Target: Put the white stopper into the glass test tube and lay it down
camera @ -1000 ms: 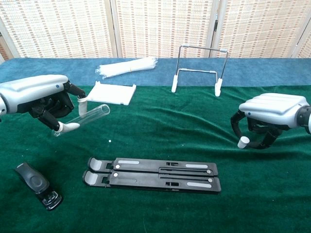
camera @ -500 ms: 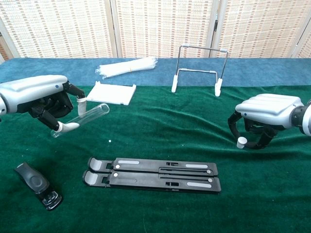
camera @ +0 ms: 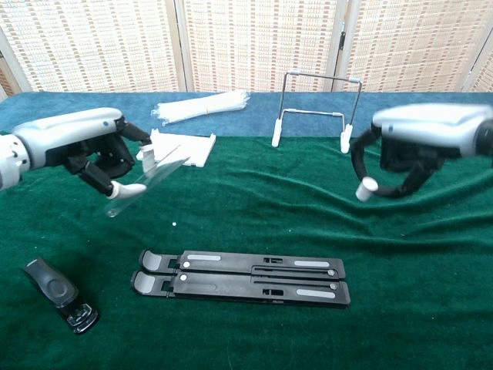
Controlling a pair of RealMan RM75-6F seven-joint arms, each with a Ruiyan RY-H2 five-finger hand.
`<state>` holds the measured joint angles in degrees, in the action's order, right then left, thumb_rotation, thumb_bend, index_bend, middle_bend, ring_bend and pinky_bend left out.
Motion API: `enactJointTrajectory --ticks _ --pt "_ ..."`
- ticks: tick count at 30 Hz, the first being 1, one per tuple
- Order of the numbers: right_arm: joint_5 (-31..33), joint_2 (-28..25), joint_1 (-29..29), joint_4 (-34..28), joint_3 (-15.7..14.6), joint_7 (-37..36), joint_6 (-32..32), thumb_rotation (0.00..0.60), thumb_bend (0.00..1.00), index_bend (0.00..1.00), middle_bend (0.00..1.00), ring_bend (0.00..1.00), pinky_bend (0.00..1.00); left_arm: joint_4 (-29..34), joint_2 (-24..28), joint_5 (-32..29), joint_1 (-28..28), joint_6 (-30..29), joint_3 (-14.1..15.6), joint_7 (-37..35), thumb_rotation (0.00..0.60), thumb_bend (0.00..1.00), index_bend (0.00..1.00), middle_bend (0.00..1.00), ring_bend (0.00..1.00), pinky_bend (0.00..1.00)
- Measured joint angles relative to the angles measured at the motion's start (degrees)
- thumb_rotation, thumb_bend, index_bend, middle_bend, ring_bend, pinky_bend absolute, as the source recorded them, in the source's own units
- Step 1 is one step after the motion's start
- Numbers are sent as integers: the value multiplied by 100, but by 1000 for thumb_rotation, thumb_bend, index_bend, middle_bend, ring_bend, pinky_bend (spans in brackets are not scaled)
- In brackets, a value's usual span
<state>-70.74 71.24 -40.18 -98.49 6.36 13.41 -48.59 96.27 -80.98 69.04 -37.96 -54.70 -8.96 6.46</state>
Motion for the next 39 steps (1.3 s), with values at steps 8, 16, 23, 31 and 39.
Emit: enactJointTrajectory --ticks 8,16,23,31,39 --pt "-390 -766 -89 -899 442 -1081 -26 600 616 684 998 1000 1000 227 -194 -249 -172 208 -205 -365 600 464 675 894 803 798" --pt "-750 -927 -303 -1311 650 -1593 64 600 618 684 999 1000 1000 339 -450 -440 -311 280 -261 -383 600 467 675 895 803 798" --pt "-831 -921 -414 -1437 651 -1621 81 600 622 686 1000 1000 1000 380 -667 -474 -356 190 -261 -382 600 469 675 894 803 798" --pt "-826 -884 -480 -1479 595 -1587 101 600 623 687 1000 1000 1000 435 -730 -560 -413 153 -257 -278 600 469 675 894 802 798" --pt "-810 -866 -534 -1497 545 -1544 124 600 624 687 1000 1000 1000 445 -732 -630 -437 138 -236 -226 600 469 675 895 802 798"
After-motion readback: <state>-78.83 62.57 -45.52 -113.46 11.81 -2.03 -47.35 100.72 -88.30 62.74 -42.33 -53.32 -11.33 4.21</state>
